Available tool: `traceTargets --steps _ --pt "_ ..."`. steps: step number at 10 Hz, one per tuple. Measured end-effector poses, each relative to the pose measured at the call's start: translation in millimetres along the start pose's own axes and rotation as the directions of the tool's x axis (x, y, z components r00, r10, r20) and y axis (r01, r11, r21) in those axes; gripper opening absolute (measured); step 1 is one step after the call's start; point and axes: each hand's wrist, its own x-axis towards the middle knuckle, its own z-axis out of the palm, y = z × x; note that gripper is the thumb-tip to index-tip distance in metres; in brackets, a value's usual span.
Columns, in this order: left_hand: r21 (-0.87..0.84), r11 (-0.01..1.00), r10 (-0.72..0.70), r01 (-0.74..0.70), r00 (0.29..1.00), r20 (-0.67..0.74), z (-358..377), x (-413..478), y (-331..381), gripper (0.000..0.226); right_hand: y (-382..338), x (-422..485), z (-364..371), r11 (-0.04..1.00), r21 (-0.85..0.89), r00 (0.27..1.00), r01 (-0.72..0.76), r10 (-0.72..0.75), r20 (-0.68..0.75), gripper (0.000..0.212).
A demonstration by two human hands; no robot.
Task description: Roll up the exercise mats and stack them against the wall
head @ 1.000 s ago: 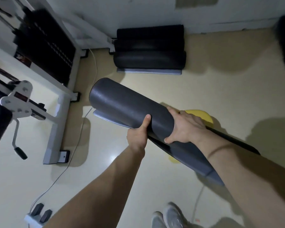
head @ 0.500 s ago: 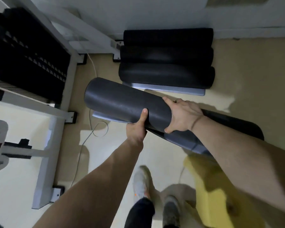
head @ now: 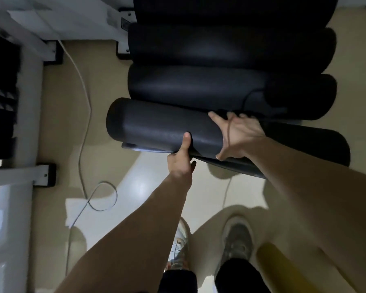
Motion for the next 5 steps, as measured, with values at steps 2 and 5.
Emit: traceTargets --steps 2,5 --pt "-0.023 1.0 -0.013 0.013 1.0 0.017 21.9 50.8 -16.8 0.028 17.3 53.3 34.9 0.996 -0.086 0.998 0.029 -0.033 -0.044 0.133" --pt "0.7 0.714 0.023 0.018 0.999 -0.049 -1.7 38.4 17.1 0.051 11.2 31.6 11.6 1.0 0.027 0.999 0.0 0.001 -0.045 0.117"
